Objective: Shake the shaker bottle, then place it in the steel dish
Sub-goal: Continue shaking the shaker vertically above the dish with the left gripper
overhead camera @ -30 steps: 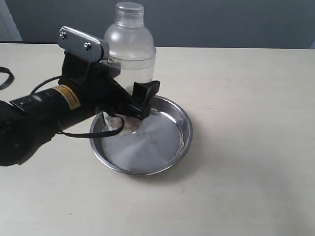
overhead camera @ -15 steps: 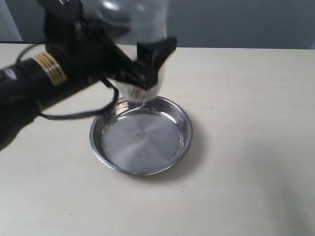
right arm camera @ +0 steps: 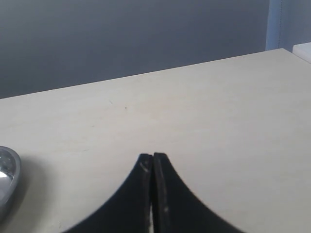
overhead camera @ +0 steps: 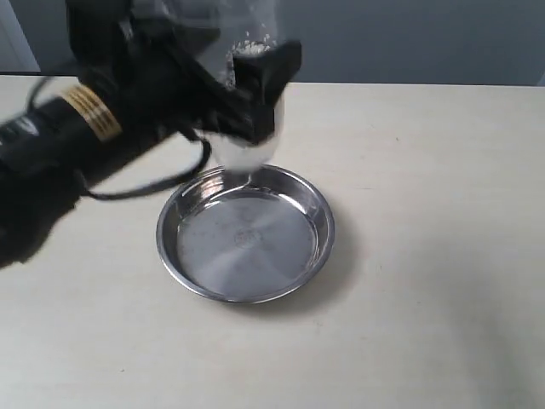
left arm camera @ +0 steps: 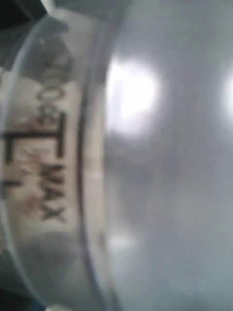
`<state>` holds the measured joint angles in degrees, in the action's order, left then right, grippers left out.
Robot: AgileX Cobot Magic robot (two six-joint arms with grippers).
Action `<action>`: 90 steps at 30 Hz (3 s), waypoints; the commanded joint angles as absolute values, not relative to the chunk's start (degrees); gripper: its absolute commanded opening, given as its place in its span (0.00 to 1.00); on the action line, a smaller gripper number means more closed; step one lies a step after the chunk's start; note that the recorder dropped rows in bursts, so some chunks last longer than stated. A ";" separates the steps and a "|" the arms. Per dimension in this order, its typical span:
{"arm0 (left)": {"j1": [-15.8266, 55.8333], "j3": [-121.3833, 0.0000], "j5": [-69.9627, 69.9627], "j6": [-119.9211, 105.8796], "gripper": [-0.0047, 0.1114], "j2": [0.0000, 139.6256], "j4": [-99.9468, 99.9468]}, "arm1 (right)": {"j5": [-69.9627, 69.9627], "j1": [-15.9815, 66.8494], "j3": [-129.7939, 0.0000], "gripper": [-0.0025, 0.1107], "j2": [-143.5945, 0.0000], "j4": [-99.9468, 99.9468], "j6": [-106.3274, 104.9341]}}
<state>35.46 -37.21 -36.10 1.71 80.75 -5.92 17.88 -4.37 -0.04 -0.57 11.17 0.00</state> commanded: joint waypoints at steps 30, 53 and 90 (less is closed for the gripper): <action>37.90 -30.16 -40.65 8.53 0.04 86.13 -4.92 | 17.43 -4.55 0.00 0.02 -0.28 11.01 0.00; 33.52 -30.17 -37.92 -3.49 0.04 81.84 -31.69 | 17.43 -4.55 0.00 0.02 -0.28 11.01 0.00; 36.26 -37.46 -35.21 8.19 0.04 72.55 6.66 | 17.43 -4.55 0.00 0.02 -0.28 11.01 0.00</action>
